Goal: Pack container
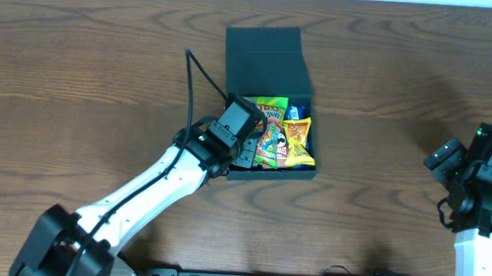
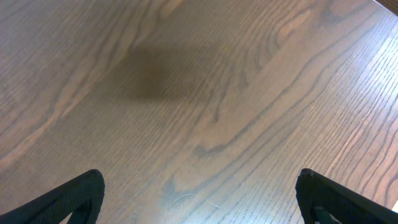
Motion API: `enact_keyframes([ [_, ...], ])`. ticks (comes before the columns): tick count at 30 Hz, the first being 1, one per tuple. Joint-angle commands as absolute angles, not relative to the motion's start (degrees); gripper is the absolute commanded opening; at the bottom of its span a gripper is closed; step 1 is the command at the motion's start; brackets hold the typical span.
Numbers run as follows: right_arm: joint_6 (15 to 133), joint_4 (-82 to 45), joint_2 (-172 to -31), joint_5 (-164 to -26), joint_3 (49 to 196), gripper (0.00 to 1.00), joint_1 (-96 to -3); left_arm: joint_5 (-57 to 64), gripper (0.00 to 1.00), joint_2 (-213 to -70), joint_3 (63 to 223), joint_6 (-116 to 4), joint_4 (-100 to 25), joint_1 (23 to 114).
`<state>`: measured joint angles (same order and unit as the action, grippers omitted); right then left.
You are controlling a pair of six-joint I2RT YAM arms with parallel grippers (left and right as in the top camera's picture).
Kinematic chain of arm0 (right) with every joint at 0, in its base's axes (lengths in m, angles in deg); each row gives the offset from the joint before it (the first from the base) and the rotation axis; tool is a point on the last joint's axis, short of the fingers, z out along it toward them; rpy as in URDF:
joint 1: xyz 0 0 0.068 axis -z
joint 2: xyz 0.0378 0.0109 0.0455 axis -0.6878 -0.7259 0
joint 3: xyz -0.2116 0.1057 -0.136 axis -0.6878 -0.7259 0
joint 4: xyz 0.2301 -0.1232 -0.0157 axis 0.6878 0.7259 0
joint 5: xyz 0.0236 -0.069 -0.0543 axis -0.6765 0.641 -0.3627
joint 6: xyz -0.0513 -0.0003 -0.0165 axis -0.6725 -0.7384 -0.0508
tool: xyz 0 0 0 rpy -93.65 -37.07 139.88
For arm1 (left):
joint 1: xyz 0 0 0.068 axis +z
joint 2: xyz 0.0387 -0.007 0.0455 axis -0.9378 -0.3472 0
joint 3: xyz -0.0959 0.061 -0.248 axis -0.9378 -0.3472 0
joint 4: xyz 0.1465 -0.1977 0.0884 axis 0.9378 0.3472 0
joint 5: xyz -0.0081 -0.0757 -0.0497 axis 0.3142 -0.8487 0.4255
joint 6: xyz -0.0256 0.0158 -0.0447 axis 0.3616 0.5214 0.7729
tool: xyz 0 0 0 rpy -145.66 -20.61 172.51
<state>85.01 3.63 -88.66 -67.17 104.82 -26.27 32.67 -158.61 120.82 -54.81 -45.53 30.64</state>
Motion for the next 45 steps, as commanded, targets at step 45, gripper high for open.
enact_keyframes([
  [45,85.8,3.7,-88.6,-66.6,104.8,0.99,-25.9,42.9,0.06,-163.3,120.2,-47.5,-47.4,28.8],
])
